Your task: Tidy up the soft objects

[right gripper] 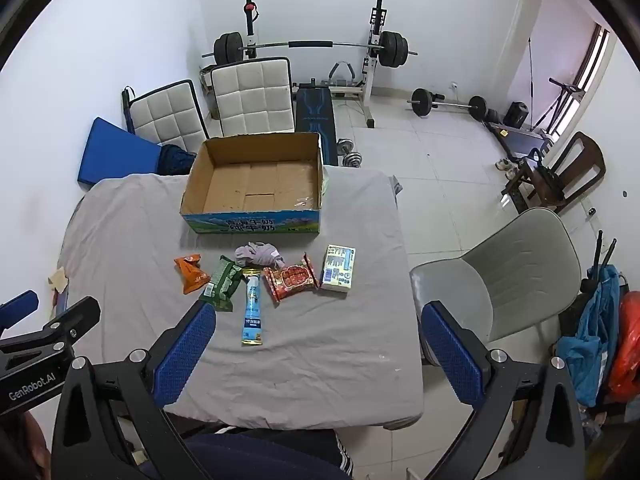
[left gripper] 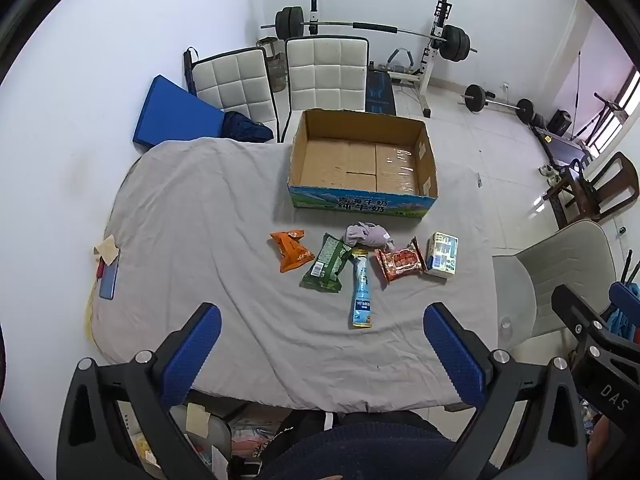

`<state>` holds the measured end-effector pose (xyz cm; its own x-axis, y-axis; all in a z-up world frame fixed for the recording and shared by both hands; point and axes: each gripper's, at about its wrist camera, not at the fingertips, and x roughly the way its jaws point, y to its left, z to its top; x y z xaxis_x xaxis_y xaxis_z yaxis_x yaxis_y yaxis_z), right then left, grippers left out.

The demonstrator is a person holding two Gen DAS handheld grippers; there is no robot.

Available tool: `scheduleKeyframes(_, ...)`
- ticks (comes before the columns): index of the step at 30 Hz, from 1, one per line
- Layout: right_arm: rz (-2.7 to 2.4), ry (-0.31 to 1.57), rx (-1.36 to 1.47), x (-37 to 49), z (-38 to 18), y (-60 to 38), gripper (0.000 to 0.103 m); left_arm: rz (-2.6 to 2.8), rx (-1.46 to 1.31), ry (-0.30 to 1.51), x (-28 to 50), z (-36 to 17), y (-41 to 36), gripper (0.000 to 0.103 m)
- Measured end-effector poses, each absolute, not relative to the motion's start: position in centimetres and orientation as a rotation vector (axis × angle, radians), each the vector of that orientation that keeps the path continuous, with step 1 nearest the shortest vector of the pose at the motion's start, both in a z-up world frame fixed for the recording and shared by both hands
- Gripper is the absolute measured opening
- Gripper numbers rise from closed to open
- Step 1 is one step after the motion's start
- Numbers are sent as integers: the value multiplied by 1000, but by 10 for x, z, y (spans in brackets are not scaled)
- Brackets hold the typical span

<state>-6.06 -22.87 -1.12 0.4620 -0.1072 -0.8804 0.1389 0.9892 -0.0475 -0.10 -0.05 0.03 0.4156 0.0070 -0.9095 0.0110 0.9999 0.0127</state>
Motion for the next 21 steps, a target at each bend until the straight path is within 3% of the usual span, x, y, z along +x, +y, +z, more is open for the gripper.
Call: scheduleKeyframes(21, -168, 1051, 20, -65, -7, -232, 103, 3, 9, 1107, -4, 6, 0, 103)
